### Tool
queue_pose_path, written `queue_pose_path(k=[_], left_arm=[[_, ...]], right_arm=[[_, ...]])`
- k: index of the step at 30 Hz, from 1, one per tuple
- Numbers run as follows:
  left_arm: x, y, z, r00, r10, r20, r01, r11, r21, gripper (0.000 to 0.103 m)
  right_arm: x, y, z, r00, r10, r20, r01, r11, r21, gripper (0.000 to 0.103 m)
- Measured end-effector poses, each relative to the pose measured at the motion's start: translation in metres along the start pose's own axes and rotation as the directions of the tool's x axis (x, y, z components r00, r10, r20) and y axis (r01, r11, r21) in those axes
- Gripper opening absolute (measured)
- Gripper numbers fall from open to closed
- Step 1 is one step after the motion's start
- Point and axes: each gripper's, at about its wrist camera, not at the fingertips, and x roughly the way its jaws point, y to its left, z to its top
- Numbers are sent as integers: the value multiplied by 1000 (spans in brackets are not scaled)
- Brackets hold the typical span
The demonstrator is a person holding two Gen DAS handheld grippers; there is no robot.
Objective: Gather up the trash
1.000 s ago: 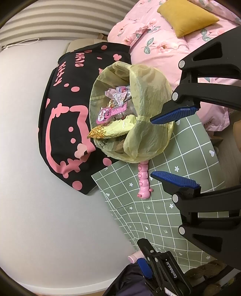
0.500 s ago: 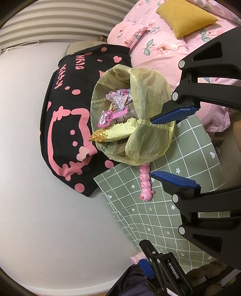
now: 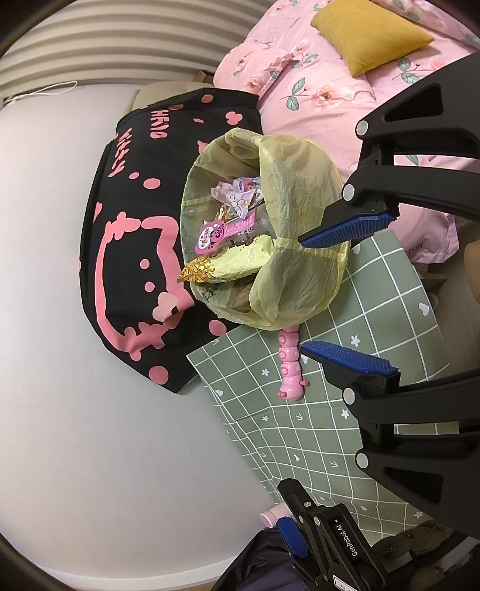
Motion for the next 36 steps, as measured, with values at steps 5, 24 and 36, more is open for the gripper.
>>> queue_pose_path(k=[5,24,36], left_arm=[[0,1,0,1000,-4,1,4,1000,-2,78],[-3,-4,0,1000,-10,23,10,1000,25,78],[13,10,-4,999,7,-47,-8,1000,-25,77]], right_arm=[[0,0,0,1000,-1,0,1,1000,0,49],[1,-1,0,1000,0,-4,0,1000,6,50],[13,6,2,999,16,-30,-16,1000,-6,49]])
